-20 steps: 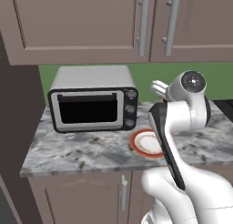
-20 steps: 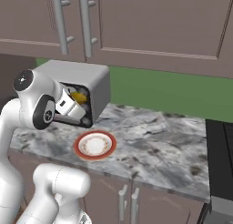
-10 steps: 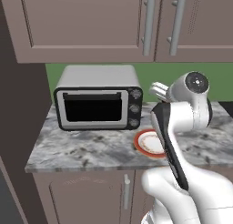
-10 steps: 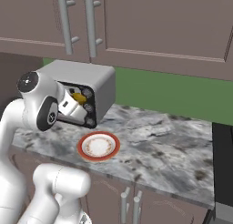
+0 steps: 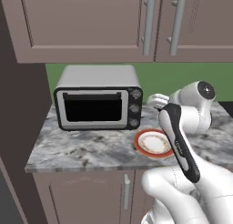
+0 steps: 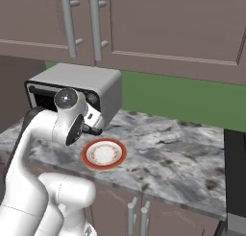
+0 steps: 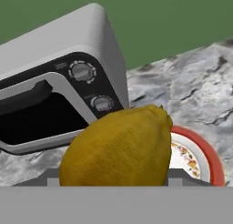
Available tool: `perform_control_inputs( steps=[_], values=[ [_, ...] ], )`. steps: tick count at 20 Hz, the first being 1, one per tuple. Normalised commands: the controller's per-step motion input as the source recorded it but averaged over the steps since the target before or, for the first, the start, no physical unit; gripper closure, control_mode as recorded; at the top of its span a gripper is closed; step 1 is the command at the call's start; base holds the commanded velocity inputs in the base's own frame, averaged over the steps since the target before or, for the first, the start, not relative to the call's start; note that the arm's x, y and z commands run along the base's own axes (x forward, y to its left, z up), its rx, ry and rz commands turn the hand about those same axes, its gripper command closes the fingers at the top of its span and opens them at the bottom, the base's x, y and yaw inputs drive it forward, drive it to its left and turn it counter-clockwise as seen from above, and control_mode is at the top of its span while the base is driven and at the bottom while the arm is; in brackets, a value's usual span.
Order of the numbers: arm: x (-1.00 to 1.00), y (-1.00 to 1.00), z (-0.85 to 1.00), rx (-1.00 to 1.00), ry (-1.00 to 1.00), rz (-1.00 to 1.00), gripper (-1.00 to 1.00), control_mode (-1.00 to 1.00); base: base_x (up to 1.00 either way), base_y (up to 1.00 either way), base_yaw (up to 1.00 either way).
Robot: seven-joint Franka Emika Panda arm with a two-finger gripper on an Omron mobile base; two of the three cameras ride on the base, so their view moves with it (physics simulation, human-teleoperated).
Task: Pick lemon from the fridge and place it on the plate on the counter.
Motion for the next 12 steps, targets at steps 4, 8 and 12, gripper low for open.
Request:
perform_control_inputs(
  steps=[4, 8, 12],
  values=[
    [0.52, 0.0, -0.48, 0.0, 0.05, 0.25, 1.0, -1.0, 0.0, 0.0, 0.0],
    [0.45, -0.06, -0.48, 0.0, 0.03, 0.22, 1.0, -1.0, 0.0, 0.0, 0.0],
    [0.21, -0.33, -0.52, 0.0, 0.0, 0.17, 1.0, -1.0, 0.0, 0.0, 0.0]
  ],
)
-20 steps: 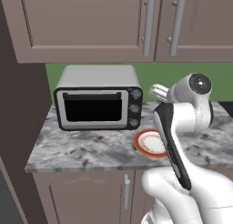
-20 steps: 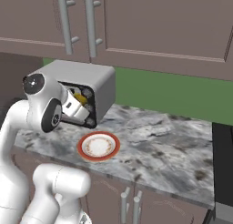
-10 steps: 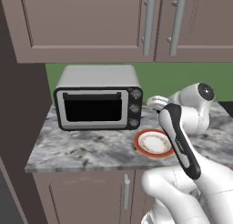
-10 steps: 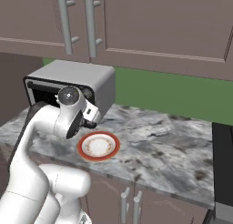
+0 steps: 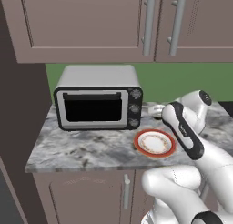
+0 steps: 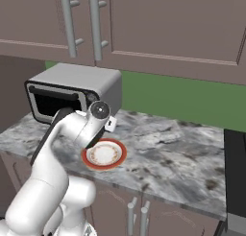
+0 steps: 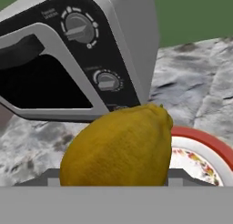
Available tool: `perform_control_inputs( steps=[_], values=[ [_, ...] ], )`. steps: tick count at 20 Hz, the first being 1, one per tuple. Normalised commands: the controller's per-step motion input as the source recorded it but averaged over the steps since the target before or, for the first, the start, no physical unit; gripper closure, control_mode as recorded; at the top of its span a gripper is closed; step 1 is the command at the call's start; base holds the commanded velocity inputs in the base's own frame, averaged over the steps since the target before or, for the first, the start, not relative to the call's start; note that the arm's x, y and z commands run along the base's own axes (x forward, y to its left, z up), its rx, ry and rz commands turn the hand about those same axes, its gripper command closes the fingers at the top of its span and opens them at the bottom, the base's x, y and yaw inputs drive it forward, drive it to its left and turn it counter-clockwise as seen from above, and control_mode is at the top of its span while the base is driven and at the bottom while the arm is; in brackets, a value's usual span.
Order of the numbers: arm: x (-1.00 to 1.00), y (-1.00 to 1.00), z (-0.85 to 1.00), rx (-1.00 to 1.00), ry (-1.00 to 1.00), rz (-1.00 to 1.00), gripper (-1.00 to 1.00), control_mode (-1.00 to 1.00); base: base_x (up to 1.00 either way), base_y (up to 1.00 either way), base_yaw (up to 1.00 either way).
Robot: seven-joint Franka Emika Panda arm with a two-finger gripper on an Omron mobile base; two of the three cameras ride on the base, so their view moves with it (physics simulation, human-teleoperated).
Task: Pick lemon from the fridge and place it on the plate on the counter.
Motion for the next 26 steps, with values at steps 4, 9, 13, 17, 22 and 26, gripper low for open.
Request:
perform_control_inputs(
  steps=[4, 9, 13, 17, 22, 26],
  values=[
    [0.2, -0.17, -0.44, 0.0, 0.01, 0.1, 1.0, -1.0, 0.0, 0.0, 0.0],
    [0.05, -0.05, -0.46, 0.0, 0.0, 0.03, 1.0, -1.0, 0.0, 0.0, 0.0],
    [0.17, 0.0, -0.52, -0.03, 0.03, 0.0, 1.0, -1.0, 0.0, 0.0, 0.0],
    [0.15, 0.0, -0.49, -0.07, 0.06, 0.0, 1.0, -1.0, 0.0, 0.0, 0.0],
    [0.15, 0.0, -0.49, -0.07, 0.06, 0.0, 1.0, -1.0, 0.0, 0.0, 0.0],
    [0.01, 0.0, -0.44, -0.06, 0.06, 0.0, 1.0, -1.0, 0.0, 0.0, 0.0]
  ],
)
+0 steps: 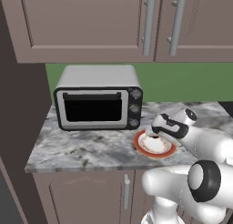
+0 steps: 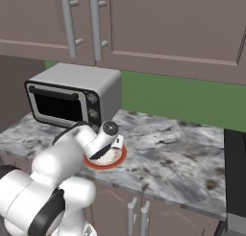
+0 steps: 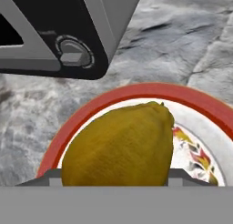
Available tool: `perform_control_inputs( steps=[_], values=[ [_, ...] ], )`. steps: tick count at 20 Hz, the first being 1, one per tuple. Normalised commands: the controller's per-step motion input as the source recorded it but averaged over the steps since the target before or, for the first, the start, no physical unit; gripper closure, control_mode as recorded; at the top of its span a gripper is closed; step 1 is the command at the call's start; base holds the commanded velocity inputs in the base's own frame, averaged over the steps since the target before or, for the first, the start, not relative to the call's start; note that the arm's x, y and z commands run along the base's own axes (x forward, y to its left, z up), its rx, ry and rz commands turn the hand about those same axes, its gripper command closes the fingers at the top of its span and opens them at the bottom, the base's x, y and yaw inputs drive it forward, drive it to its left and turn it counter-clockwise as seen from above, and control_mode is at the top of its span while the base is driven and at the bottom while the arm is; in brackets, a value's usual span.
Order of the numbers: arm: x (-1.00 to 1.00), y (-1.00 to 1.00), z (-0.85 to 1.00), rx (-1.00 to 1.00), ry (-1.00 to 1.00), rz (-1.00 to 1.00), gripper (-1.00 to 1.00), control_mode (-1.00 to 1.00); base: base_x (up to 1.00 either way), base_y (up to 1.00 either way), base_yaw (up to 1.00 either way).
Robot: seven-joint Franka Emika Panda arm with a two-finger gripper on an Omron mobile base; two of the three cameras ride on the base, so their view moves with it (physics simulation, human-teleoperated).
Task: Pick lemon from the fridge and place it on the plate on the counter.
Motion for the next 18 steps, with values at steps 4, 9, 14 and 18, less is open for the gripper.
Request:
perform_control_inputs(
  steps=[4, 9, 14, 18],
  values=[
    [0.0, 0.0, -0.42, -0.06, 0.05, 0.0, 1.0, -1.0, 0.0, 0.0, 0.0],
    [0.0, 0.0, -0.37, -0.06, 0.03, 0.0, 1.0, -1.0, 0.0, 0.0, 0.0],
    [0.0, 0.0, -0.26, -0.07, 0.01, 0.0, 1.0, -1.0, 0.0, 0.0, 0.0],
    [0.0, 0.0, -0.13, -0.06, 0.0, 0.0, 1.0, -1.0, 0.0, 0.0, 0.0]
  ],
)
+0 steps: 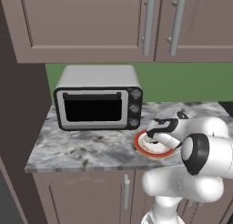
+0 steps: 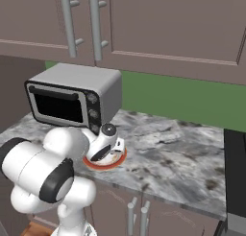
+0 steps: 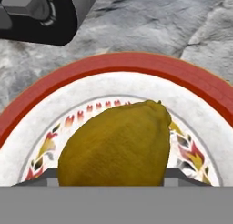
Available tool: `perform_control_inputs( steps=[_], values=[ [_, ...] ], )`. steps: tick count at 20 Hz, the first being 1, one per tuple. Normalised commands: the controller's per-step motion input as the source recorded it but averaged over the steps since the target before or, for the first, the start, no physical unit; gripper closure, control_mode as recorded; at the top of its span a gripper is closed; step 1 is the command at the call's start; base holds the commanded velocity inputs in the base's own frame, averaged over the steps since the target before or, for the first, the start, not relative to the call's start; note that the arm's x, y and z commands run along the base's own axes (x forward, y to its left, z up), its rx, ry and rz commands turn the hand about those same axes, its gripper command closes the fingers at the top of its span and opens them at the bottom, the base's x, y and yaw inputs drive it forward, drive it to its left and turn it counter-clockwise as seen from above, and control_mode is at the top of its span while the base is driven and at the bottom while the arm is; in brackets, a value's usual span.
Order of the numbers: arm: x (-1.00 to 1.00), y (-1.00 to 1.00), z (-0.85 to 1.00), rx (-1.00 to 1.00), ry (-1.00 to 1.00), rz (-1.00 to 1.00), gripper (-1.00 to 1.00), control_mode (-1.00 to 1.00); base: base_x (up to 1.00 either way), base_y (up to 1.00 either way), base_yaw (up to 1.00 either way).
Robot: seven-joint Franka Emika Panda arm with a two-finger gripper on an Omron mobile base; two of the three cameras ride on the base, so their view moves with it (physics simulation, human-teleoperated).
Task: Pick lemon from the fridge and place it on the plate on the counter.
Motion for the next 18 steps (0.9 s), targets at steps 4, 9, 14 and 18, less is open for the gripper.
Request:
perform_control_inputs(
  steps=[4, 9, 14, 18],
  values=[
    [0.0, 0.02, -0.07, -0.05, 0.0, 0.0, 1.0, -1.0, 0.0, 0.0, 0.0],
    [0.0, 0.05, -0.11, -0.06, 0.0, 0.0, -1.0, -1.0, 0.0, 0.0, 0.0],
    [-0.03, 0.04, -0.08, -0.04, 0.0, 0.0, -1.0, -1.0, 0.0, 0.0, 0.0],
    [-0.15, 0.0, -0.04, 0.0, 0.0, 0.0, -1.0, -1.0, 0.0, 0.0, 0.0]
  ],
)
